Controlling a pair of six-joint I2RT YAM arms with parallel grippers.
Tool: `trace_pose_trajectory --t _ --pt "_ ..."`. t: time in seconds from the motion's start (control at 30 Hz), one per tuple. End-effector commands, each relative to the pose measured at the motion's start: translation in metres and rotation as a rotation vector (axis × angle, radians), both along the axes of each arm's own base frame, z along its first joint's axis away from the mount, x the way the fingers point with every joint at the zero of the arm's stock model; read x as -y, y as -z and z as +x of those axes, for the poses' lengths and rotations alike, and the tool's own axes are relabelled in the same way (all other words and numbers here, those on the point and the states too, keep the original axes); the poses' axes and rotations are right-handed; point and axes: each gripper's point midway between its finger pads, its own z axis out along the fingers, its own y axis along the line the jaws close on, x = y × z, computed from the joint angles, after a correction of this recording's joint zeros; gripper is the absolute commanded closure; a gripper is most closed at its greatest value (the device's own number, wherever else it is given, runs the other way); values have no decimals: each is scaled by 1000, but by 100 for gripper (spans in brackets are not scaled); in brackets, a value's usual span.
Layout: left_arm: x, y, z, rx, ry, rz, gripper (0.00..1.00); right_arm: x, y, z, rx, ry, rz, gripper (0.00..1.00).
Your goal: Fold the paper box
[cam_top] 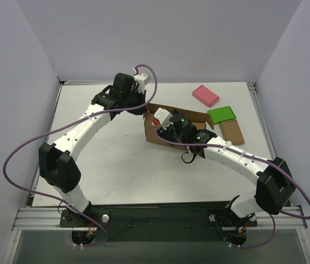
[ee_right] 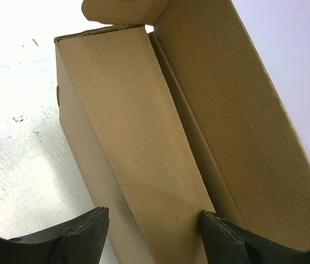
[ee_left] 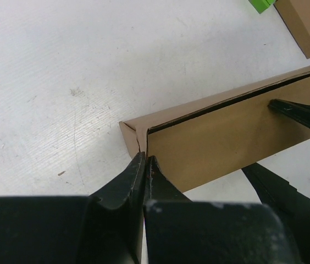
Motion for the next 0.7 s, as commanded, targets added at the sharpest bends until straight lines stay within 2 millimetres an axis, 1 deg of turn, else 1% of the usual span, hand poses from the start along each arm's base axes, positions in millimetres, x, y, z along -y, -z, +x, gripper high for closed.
trace_pose_trajectory --t 0.0,0.2,0.27,0.37,0.47,0.5,0.57,0.67 --pt "13 -4 -9 -21 9 -39 100 13 29 -22 -121 10 -51 33" --pt "17 -3 -11 -43 -11 -63 100 14 28 -21 -119 12 -51 33" --pt "22 -6 -12 -46 -11 -95 100 14 29 -21 -118 12 -50 33" --pt "23 -1 -14 -57 -15 -110 100 13 30 -21 -122 11 -51 34" --pt "23 2 -15 -66 -26 -117 100 14 30 -21 -121 12 -51 33" --pt "22 7 -17 -79 -28 -115 100 13 30 -22 -121 9 -53 33" --pt "23 6 -18 -69 -29 -124 100 14 30 -21 -121 11 -53 34" --pt "18 10 -19 -66 -34 -106 100 14 31 -22 -122 12 -52 33"
